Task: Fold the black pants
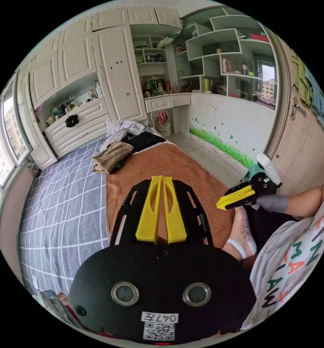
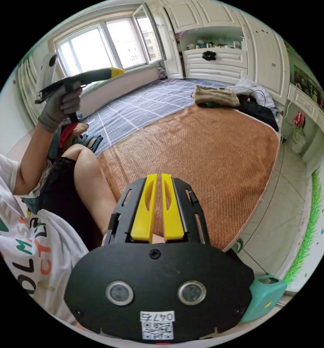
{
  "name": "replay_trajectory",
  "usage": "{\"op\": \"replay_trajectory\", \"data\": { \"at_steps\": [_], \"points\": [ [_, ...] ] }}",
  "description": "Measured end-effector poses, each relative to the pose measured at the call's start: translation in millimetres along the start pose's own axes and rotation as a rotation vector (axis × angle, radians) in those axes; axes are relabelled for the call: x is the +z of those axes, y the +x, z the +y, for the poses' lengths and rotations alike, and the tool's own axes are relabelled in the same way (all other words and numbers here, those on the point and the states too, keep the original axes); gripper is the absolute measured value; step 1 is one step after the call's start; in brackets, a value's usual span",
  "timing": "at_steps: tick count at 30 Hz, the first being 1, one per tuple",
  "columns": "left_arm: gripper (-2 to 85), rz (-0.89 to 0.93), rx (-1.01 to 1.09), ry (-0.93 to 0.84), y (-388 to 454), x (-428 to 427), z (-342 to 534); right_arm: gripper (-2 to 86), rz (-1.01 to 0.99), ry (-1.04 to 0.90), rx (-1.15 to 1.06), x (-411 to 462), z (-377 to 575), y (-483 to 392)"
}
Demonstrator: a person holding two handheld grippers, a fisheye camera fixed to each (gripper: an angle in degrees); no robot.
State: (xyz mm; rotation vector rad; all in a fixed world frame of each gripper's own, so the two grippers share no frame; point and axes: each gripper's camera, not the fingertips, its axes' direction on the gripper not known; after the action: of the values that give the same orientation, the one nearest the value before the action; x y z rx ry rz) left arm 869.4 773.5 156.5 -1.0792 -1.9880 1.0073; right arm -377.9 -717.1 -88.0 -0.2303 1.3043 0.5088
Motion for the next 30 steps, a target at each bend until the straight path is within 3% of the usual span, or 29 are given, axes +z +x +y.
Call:
{"op": "replay_trajectory", "data": {
  "at_steps": [4, 9, 12, 15, 21, 24, 30],
  "points": [
    [-1.0, 0.092, -0.017, -0.012, -35.9, 106.9, -53.8, 0.1, 0.040, -0.071, 0.013, 19.2, -5.8, -0.8],
    [-1.0, 0.123, -0.356, -0.097, -126.9, 279.9, -10.3, 4.3, 0.097, -0.019, 0.018, 46.0, -56.9, 17.5],
    [-1.0, 0.072, -0.509, -0.209, -166.8, 347.4, 7.6, 6.9, 0.182, 0.033, -0.022, 72.4, -107.4, 51.8],
    [-1.0, 0.178, -0.602, -0.162, -191.9, 379.9, -10.3, 9.3, 0.348, 0.078, -0.088, 108.9, -180.2, 99.6],
    [-1.0, 0.032, -0.481, -0.383, -170.7, 457.2, -66.9, 11.2, 0.513, 0.071, -0.030, 197.7, -339.4, 222.3],
    [-1.0, -0.044, -0.400, -0.400, -143.0, 468.9, -103.0, 11.6, 0.576, -0.056, -0.057, 248.8, -400.1, 265.4],
    [-1.0, -0.136, -0.379, -0.398, -102.5, 479.1, -153.3, 11.5, 0.675, -0.122, -0.127, 312.7, -468.6, 304.5]
  ]
}}
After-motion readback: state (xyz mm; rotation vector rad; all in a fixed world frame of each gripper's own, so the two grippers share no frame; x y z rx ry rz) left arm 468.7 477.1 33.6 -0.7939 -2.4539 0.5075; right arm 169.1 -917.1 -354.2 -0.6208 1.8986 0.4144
